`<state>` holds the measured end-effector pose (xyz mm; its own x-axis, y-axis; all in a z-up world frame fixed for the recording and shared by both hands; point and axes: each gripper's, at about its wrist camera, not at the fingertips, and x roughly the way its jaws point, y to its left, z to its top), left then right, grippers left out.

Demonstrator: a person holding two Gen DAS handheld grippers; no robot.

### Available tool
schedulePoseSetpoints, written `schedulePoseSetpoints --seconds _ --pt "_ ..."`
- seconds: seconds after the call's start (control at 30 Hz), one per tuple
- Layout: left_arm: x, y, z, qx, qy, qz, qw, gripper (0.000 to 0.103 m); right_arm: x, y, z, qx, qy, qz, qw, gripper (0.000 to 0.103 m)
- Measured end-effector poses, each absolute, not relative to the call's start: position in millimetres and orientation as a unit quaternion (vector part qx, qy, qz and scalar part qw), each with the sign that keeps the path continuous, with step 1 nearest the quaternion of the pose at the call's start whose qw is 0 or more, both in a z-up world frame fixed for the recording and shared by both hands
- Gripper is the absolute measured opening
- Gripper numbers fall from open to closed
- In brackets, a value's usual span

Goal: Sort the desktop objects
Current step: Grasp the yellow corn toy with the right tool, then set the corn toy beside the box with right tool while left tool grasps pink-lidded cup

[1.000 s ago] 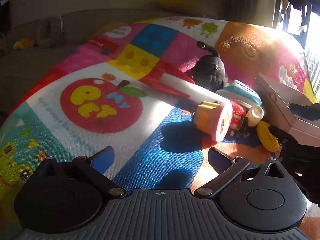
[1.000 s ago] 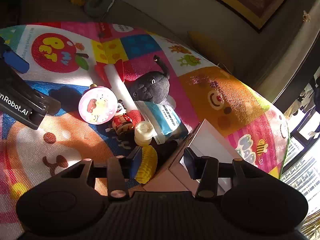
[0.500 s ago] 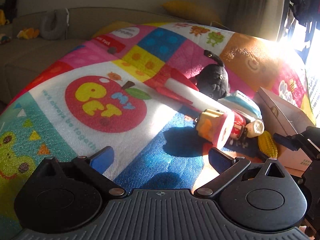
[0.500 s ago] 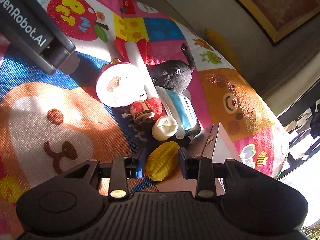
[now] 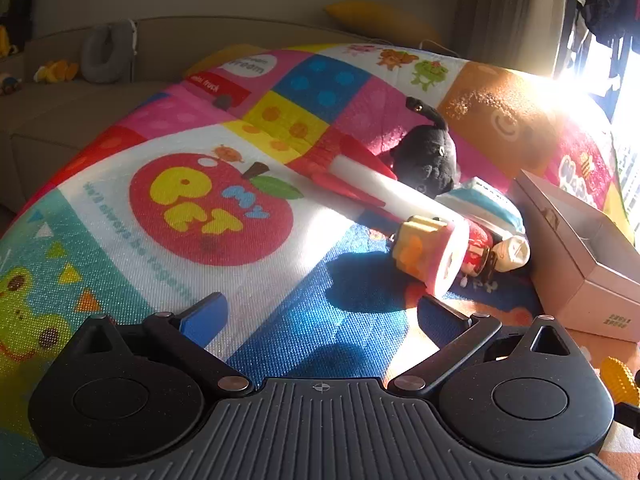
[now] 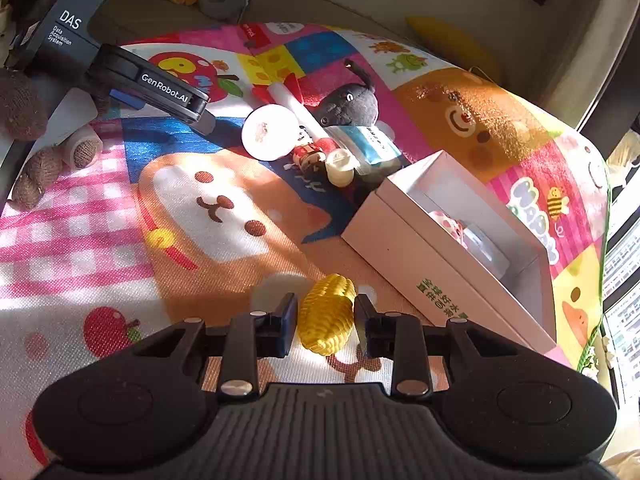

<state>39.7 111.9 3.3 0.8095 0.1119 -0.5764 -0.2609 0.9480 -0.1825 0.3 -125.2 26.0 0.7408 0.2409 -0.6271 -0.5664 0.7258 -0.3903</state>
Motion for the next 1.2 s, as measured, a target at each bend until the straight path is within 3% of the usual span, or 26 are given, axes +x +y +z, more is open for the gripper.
schedulePoseSetpoints --seconds 0.17,0.23,0.3,0.5,0.53,0.63,0.93,1.2 --pt "42.7 96.3 7.7 -0.080 0.294 0.086 0.949 0.103 7.0 -179.0 22.8 -0.145 0.298 0.183 0.925 0.042" --pt "44.9 83.1 12.1 -0.047 0.286 0.070 0.954 0.103 6.6 -195.4 22.2 -0.072 0.300 0.192 0.932 0.057" --pt "50.0 65.8 19.0 -0.005 0.272 0.046 0.961 0.103 7.3 -207.6 19.9 -0.005 0.294 0.198 0.935 0.062" --pt "96.0 43.5 28.0 0.060 0.270 -0.001 0.961 0.101 6.9 -222.2 16.1 0.060 0.285 0.196 0.936 0.070" --pt "103.6 44.5 26.5 0.055 0.278 -0.010 0.959 0.099 6.8 -223.7 16.1 0.065 0.284 0.197 0.936 0.071" --pt "120.3 48.3 19.6 0.040 0.305 -0.018 0.951 0.063 6.9 -225.0 15.5 0.071 0.282 0.197 0.936 0.071" --pt "89.5 39.6 29.5 0.033 0.319 -0.045 0.946 0.050 7.3 -227.4 14.9 0.082 0.279 0.198 0.936 0.075" --pt "54.4 0.3 34.3 -0.102 0.372 -0.199 0.901 0.047 8.2 -227.5 14.6 0.084 0.279 0.192 0.937 0.076"
